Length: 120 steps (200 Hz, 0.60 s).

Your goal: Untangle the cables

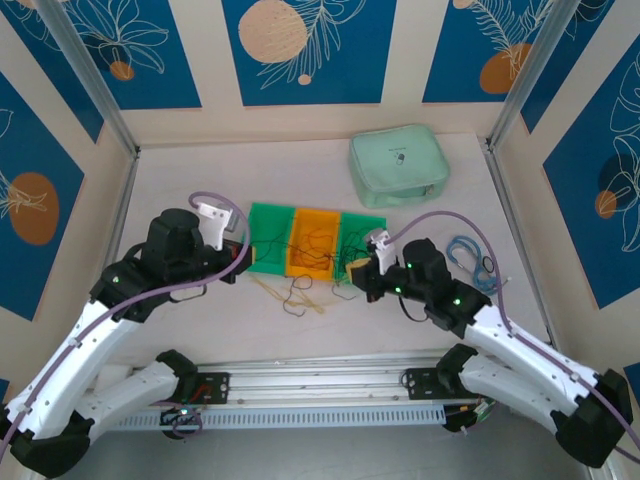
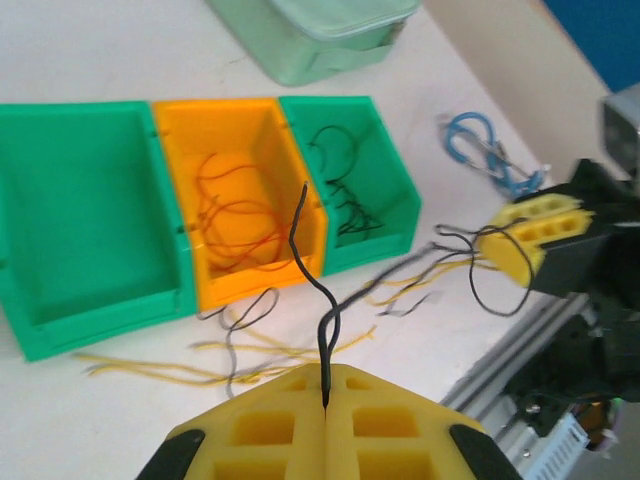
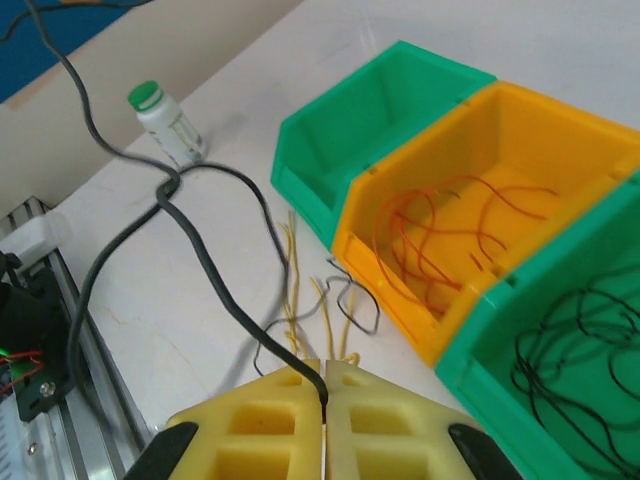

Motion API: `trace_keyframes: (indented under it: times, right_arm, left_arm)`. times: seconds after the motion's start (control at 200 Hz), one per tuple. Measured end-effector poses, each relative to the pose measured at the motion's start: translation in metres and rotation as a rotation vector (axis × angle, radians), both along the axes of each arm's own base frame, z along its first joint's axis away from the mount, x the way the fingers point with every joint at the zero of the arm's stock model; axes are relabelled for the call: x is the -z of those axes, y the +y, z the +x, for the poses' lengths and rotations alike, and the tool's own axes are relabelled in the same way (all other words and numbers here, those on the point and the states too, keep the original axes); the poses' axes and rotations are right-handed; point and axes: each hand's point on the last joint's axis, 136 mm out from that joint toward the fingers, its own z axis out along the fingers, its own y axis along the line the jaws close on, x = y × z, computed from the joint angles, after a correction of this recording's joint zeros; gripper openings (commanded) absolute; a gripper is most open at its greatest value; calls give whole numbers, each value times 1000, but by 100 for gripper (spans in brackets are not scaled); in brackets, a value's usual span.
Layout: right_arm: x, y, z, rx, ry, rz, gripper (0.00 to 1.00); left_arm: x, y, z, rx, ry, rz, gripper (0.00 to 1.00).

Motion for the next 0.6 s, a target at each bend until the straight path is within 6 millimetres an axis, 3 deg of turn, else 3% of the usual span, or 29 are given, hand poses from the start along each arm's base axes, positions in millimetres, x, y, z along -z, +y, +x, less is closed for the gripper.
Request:
trace_keyframes:
  times: [0.205,0.6]
  right_arm:
    - [24,-20,-12,46,66,-51,0]
    - [55,-56,0,265,223,-121,0]
  left_arm:
    - [14,17,2,-58,13,92,0]
    - [32,47,4,-153,27,241,0]
